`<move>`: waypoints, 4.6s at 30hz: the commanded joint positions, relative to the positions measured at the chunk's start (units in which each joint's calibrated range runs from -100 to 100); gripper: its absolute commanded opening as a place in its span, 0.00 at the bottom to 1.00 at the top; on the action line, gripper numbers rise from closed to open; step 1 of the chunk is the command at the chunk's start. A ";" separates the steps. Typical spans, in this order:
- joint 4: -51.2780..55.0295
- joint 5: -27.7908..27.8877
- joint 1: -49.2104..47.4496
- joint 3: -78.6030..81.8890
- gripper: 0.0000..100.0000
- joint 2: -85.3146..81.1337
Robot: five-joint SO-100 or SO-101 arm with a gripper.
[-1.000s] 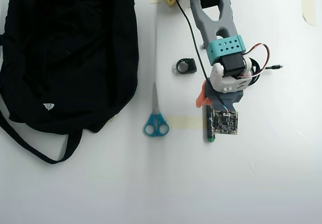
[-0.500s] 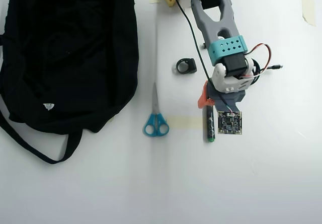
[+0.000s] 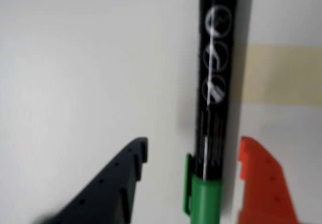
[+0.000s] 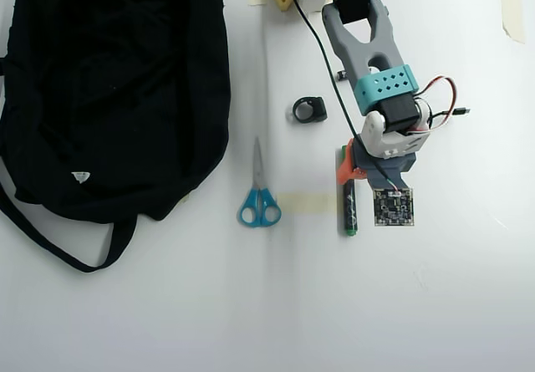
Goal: Put the green marker into the black bag
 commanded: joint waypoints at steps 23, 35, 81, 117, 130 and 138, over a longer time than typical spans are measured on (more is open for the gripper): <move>0.45 -0.21 1.07 -2.10 0.27 3.42; 0.45 -0.05 2.34 -2.82 0.27 6.16; 0.28 0.42 2.72 -2.19 0.21 6.49; 0.37 0.11 2.42 -2.19 0.02 6.49; 4.41 0.16 2.19 -3.90 0.02 5.17; 11.99 0.06 1.67 -10.91 0.02 5.25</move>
